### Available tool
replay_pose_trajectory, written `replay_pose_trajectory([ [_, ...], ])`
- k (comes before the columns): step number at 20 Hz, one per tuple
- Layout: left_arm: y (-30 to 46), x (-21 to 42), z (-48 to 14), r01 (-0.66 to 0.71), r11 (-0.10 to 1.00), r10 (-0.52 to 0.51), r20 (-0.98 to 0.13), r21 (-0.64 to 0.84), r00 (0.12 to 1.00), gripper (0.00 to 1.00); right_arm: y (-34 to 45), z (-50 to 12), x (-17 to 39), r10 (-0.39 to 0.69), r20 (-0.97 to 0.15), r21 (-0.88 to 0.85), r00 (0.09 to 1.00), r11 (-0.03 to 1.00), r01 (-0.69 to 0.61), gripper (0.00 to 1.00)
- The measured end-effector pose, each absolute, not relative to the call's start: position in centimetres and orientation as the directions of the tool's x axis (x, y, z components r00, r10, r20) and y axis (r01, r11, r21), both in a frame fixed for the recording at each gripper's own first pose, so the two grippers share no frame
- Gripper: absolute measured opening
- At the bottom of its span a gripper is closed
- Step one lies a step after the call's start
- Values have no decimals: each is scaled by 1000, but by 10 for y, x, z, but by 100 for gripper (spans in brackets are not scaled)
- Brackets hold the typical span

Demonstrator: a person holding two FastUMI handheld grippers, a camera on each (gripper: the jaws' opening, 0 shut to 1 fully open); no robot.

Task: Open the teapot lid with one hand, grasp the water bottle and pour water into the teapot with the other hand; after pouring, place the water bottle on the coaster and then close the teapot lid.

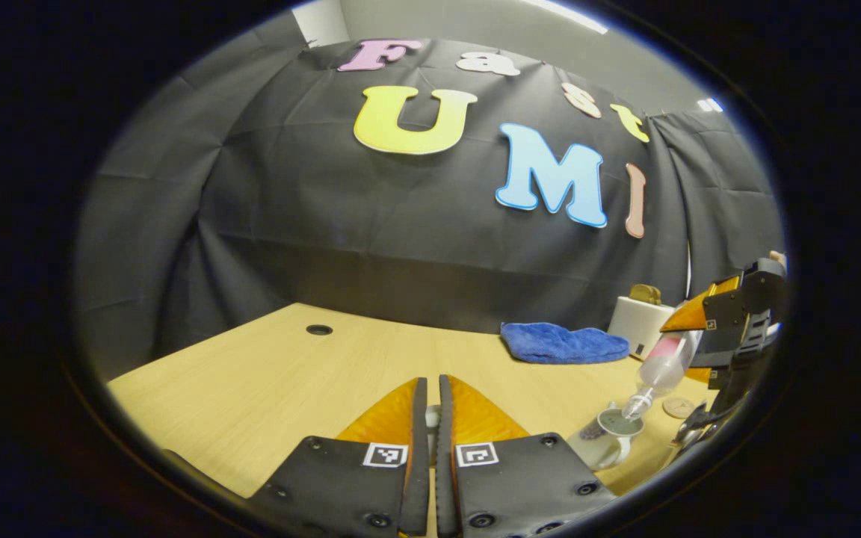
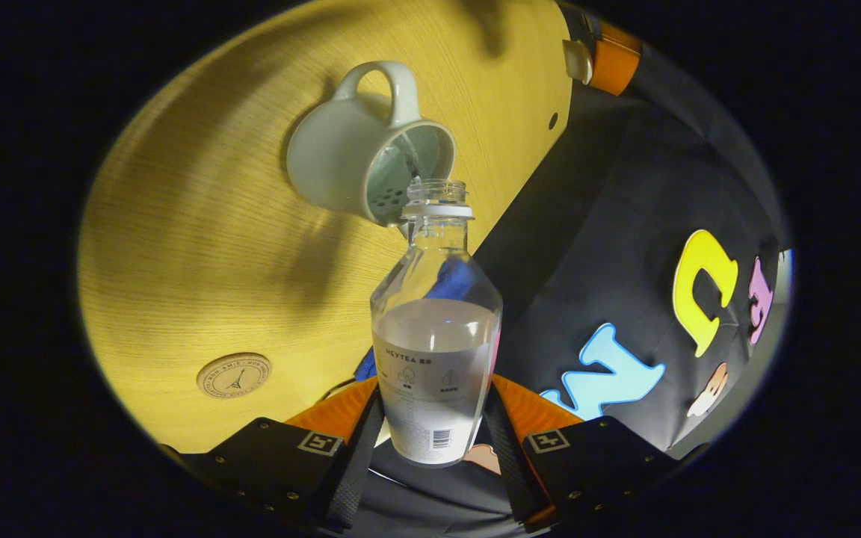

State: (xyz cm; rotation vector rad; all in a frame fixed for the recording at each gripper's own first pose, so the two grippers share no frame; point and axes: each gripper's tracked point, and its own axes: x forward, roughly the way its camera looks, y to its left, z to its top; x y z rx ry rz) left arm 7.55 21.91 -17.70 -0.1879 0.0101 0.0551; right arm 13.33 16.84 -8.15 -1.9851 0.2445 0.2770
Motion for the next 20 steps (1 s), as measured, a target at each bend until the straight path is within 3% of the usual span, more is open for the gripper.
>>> replay_pose_trajectory([
  [20,224,56,-177,-79,979,73,-35,-186,997,10,182,-66,126,-1,-270,-836,963,-496,-235,75],
])
